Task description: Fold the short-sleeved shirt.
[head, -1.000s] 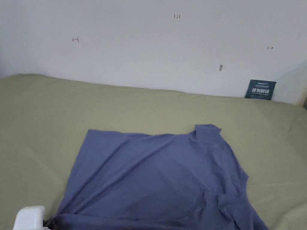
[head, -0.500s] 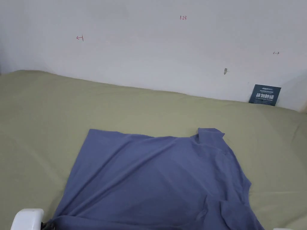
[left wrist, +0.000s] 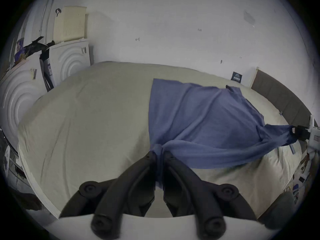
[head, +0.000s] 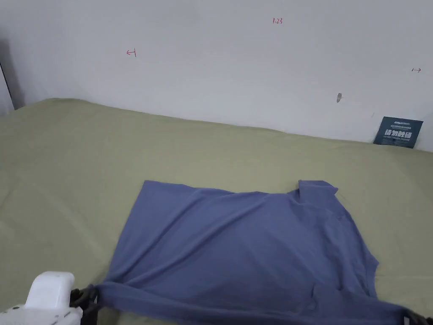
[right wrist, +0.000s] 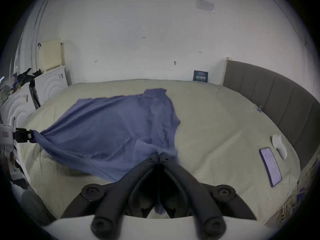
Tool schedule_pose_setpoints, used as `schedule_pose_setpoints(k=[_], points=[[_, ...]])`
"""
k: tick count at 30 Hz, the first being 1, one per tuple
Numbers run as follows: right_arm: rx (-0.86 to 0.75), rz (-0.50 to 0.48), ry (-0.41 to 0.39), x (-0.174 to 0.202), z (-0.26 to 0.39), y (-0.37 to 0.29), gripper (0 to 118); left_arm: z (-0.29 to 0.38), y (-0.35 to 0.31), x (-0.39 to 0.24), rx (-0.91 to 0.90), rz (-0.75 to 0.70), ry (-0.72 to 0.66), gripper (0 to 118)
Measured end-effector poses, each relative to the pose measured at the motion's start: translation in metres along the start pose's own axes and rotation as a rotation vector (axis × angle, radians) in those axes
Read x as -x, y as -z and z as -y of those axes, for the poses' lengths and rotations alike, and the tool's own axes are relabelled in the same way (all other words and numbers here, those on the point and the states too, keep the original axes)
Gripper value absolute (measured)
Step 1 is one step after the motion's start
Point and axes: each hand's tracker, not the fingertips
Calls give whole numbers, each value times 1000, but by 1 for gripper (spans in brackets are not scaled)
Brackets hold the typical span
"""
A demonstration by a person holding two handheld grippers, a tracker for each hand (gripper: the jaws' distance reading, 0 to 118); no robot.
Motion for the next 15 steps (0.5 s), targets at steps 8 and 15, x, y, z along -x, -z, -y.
schedule_pose_setpoints(k=[8, 15], points=[[11, -33, -52, -12, -87, 79, 0, -88, 41, -7, 9, 19, -2, 8], [139, -33, -90, -9, -120, 171, 0, -139, 108, -17, 118, -17, 20, 8]])
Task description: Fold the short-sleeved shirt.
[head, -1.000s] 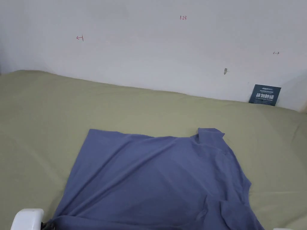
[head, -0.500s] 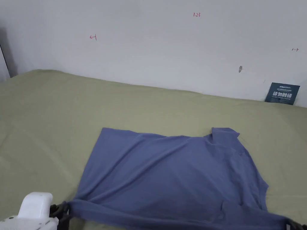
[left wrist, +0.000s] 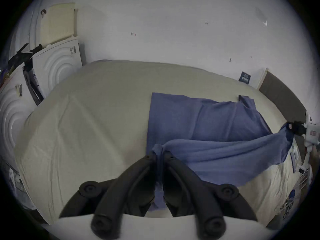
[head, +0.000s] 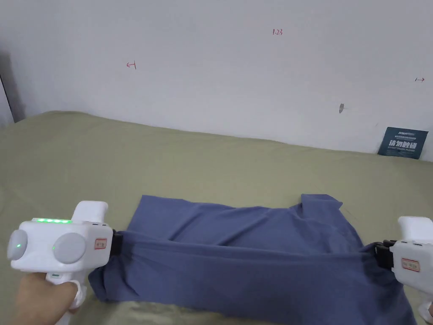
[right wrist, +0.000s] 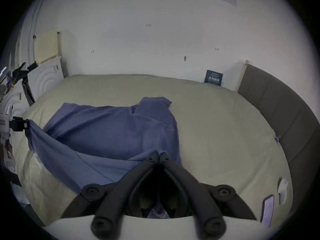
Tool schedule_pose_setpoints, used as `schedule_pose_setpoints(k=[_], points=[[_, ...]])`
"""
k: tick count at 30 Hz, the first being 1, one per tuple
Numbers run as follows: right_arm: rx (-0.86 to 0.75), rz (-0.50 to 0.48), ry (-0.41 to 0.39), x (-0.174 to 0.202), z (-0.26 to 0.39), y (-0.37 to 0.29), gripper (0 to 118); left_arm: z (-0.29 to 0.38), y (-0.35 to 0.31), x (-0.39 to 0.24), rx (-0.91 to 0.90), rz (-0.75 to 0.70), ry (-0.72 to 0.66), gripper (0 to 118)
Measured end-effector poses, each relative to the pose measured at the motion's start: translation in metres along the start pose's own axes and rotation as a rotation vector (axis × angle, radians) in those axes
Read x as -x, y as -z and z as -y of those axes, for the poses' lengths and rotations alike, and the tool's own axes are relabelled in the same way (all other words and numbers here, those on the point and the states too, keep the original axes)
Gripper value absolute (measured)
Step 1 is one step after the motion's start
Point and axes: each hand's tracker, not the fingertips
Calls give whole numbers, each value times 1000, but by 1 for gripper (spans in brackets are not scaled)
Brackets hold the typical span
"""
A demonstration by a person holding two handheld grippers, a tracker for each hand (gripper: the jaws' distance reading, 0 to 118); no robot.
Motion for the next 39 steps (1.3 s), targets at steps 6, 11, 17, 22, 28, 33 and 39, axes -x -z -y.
schedule_pose_setpoints(k=[6, 11, 17, 22, 28, 33, 39], points=[[-49, -61, 216, -16, 14, 26, 116, 4, 27, 1, -11, -22, -29, 100], [-251, -64, 182, -13, 32, -28, 111, 26, -35, 2, -228, 28, -43, 101], [-421, 25, 19, 13, 83, -139, 104, 87, -142, -20, -534, -54, 102, 98], [-438, 141, -58, 37, 135, -188, 0, 148, -175, -35, -560, -294, 237, 0], [-379, 74, 9, 36, 166, -200, 0, 170, -162, 3, -457, -141, 33, 0], [-367, 57, 20, 36, 155, -196, 0, 140, -106, 22, -262, 6, -90, 72], [-352, 43, 39, 29, 149, -188, 0, 101, -33, 8, -179, -10, -112, 103]])
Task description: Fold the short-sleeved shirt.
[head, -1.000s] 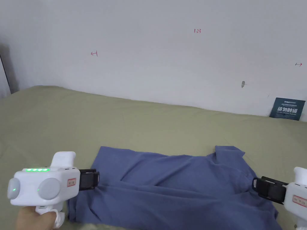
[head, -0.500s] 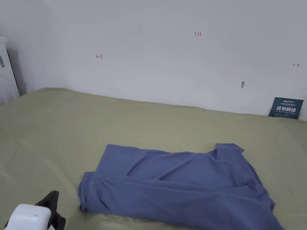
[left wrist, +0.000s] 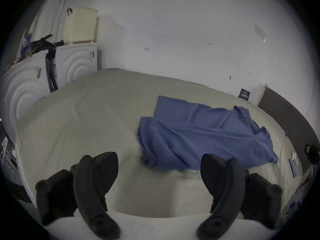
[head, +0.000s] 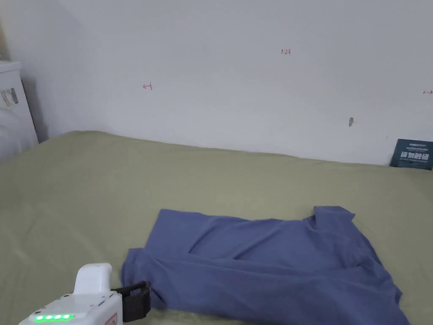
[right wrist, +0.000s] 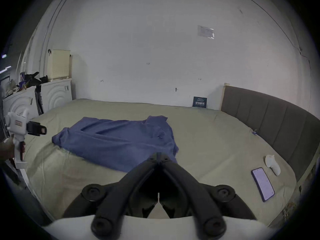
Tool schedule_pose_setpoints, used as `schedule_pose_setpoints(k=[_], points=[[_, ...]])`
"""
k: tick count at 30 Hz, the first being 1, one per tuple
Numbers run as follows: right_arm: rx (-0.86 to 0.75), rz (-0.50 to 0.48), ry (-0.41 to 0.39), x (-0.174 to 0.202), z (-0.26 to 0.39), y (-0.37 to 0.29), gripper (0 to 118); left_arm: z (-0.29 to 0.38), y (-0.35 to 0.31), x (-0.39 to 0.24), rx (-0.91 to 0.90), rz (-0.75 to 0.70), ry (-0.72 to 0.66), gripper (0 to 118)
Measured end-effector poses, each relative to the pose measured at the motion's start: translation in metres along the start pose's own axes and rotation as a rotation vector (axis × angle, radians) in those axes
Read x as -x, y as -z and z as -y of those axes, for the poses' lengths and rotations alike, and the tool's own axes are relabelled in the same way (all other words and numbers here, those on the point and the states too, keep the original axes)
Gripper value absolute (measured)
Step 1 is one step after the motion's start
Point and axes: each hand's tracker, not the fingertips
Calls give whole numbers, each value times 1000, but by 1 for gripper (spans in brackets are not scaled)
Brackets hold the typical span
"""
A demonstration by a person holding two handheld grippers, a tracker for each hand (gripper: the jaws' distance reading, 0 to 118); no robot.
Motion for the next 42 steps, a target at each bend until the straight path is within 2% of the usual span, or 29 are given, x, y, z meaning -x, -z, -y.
schedule_pose_setpoints(k=[5, 8, 9, 10, 11, 12, 13, 14, 15, 17, 19, 20, 21, 22, 23, 24, 25, 27, 32, 42], points=[[31, -3, -13, -4, 2, 4, 0, -2, 69, -1, 170, -52, 46, 103], [41, -1, 4, -10, 4, 11, 0, 3, 85, -1, 196, -57, 47, 101], [40, -6, 20, -14, 4, 16, 0, 2, 86, -1, 210, -52, 49, 96], [38, -18, 39, -16, 4, 22, 0, 1, 85, -1, 211, -51, 49, 80], [56, -40, 64, -22, 3, 33, 2, 0, 74, -9, 187, -46, 60, 44], [78, -51, 76, -27, 2, 47, 30, -1, 62, -19, 161, -3, 98, 8], [112, -69, 97, -32, 2, 61, 71, 0, 58, -25, 156, 13, 132, 8], [194, -71, 110, -36, 2, 79, 104, 1, 56, -32, 163, -31, 163, 8], [258, -86, 120, -41, 5, 100, 117, 0, 53, -35, 162, -18, 169, 8], [299, -131, 125, -48, 13, 128, 112, -1, 50, -38, 172, -18, 164, 8], [412, -72, 102, -47, 19, 159, 111, 0, 47, -36, 180, -12, 128, 8], [449, -77, 111, -50, 24, 173, 109, -4, 49, -28, 187, -1, 107, 8], [483, -66, 118, -51, 28, 184, 100, -4, 47, -27, 192, 8, 95, 8], [496, -51, 116, -49, 33, 190, 80, -4, 45, -26, 194, 14, 86, 8], [520, -63, 125, -50, 35, 198, 46, -6, 47, -23, 202, 26, 73, 8], [550, -55, 103, -49, 35, 201, 3, -8, 50, -19, 212, 35, 59, 8], [568, -65, 62, -45, 34, 202, 3, -8, 49, -19, 221, 41, 54, 7], [492, -46, 26, -36, 29, 193, 2, -11, 45, -20, 230, 51, 48, 7], [373, -92, 76, -34, 3, 156, 2, -21, 48, -4, 222, 80, 74, 7], [305, -136, 46, -39, -28, 74, 2, -32, -40, 0, 148, 165, 119, 7]])
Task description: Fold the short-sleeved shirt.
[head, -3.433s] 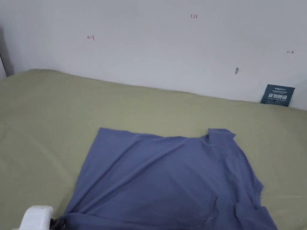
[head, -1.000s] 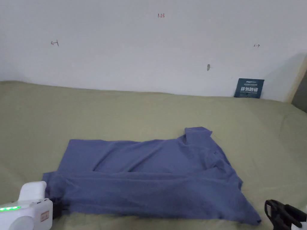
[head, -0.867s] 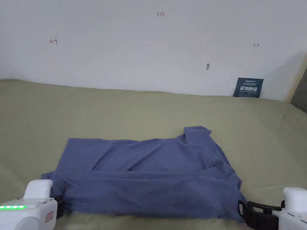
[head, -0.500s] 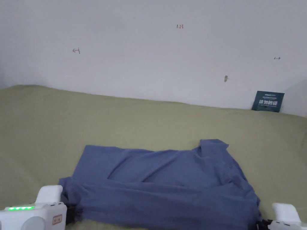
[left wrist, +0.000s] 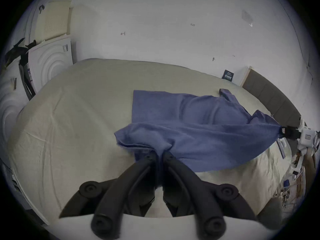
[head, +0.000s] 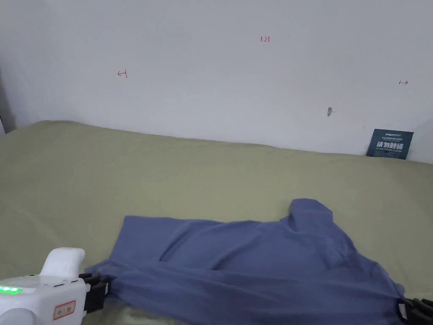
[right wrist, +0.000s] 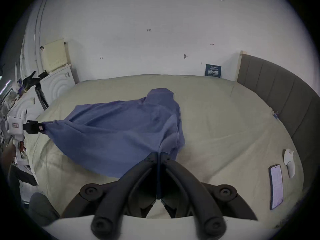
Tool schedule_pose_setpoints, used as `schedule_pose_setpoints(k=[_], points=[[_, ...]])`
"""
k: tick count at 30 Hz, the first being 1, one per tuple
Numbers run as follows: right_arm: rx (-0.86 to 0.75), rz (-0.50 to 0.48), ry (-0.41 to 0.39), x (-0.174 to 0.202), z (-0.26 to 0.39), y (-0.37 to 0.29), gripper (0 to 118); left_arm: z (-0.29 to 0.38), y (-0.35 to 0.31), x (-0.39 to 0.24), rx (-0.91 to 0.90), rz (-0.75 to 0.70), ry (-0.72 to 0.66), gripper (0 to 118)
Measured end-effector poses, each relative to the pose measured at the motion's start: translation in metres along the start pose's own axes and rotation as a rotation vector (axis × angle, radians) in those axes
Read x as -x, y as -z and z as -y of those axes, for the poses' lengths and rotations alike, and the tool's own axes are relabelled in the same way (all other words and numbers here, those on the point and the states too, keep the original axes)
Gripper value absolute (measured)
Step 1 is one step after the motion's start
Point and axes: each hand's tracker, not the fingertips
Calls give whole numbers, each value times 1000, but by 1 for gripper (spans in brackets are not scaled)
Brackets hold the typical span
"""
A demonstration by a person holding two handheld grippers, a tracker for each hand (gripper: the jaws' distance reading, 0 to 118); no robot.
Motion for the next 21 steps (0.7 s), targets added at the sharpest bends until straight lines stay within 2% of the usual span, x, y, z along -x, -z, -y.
schedule_pose_setpoints(k=[7, 12, 17, 19, 20, 21], points=[[86, -3, 79, -1, 43, -53, 2, 49, -52, 13, 58, 37, -4, 7], [179, 3, 127, 5, 85, -80, 2, 102, -66, 12, 177, 28, 7, 7], [254, 29, 135, -1, 128, -77, 2, 131, -65, 17, 210, 23, -38, 7], [281, 21, 164, -3, 135, -74, 2, 133, -63, 20, 199, 34, -59, 8], [287, 13, 175, -6, 134, -73, 3, 133, -64, 18, 203, 24, -66, 13], [284, 15, 180, -5, 130, -77, 12, 132, -67, 16, 209, 4, -72, 39]])
